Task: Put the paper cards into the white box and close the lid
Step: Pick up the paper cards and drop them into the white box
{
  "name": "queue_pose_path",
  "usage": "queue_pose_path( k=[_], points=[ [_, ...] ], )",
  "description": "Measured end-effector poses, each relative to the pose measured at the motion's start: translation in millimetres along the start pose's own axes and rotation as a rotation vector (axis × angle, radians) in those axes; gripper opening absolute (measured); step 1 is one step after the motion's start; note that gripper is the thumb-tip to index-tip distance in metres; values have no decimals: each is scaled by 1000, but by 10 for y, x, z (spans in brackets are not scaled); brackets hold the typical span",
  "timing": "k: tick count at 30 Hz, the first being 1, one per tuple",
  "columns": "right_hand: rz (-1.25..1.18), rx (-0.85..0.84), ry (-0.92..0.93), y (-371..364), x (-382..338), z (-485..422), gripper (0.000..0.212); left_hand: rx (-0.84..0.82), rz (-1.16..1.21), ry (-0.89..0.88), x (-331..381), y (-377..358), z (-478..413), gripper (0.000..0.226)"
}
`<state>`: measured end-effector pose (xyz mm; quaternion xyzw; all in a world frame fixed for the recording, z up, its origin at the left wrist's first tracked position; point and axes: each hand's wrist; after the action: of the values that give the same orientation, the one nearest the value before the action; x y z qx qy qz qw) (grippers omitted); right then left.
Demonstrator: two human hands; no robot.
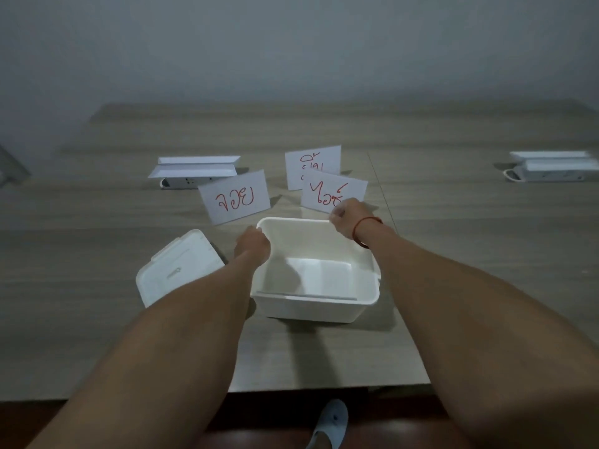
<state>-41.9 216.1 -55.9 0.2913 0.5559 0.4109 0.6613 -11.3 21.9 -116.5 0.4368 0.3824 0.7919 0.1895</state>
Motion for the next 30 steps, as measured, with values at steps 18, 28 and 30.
queue_pose_path(
  k=[18,28,30],
  points=[
    [139,111,-147,-11,115,-1683,36,224,-120,79,695,-212,-929,50],
    [69,65,-150,-15,15,-1779,31,217,-104,66,717,-180,-900,50],
    [48,102,-81,33,6,-1707,31,186,-74,64,683,-153,-875,52]
  ],
)
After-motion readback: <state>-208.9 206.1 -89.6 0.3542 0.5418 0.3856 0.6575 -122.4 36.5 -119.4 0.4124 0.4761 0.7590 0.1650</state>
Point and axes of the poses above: each hand's wrist, its own z-axis away from the middle knuckle, its own y-axis out of the back of the hand, x = y × z, and after that the axes turned 4 degrees about y, right-handed
